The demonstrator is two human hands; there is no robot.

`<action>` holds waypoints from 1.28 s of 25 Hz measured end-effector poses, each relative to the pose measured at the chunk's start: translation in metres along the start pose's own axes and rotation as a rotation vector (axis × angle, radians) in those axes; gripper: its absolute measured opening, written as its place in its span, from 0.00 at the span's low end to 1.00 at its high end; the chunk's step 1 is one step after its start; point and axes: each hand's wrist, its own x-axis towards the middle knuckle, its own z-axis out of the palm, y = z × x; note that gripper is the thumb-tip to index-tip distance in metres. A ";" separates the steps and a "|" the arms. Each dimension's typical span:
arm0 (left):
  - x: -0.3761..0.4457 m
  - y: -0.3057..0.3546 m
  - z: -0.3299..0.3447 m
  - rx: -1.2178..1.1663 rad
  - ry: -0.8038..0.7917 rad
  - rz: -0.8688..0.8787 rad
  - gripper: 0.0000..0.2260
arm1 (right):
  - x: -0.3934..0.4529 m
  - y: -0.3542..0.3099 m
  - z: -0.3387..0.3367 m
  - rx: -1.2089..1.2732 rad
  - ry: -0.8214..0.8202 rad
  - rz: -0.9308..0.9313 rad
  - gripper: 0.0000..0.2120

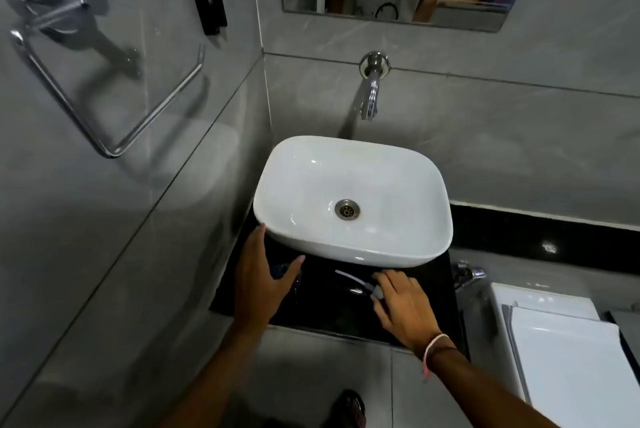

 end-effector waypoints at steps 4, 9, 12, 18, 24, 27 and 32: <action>-0.029 -0.027 0.026 -0.174 -0.176 -0.324 0.47 | 0.002 0.002 0.018 0.025 -0.129 0.159 0.18; -0.032 -0.032 0.051 -0.162 -0.100 -0.352 0.40 | 0.009 -0.005 0.019 0.374 -0.035 0.259 0.11; -0.036 -0.024 0.058 -0.162 -0.136 -0.320 0.41 | 0.013 -0.008 -0.004 0.710 0.187 0.257 0.11; -0.037 -0.017 0.054 -0.004 -0.129 -0.106 0.42 | 0.022 -0.022 -0.056 0.710 0.255 -0.013 0.11; -0.032 -0.028 0.046 0.256 -0.096 0.073 0.38 | 0.038 -0.032 -0.082 0.552 0.096 -0.208 0.08; -0.030 -0.030 0.045 0.363 -0.127 0.114 0.38 | 0.057 -0.044 -0.101 0.380 -0.049 -0.300 0.11; -0.029 -0.034 0.044 0.416 -0.162 0.128 0.38 | 0.097 -0.086 -0.114 0.220 -0.189 -0.412 0.27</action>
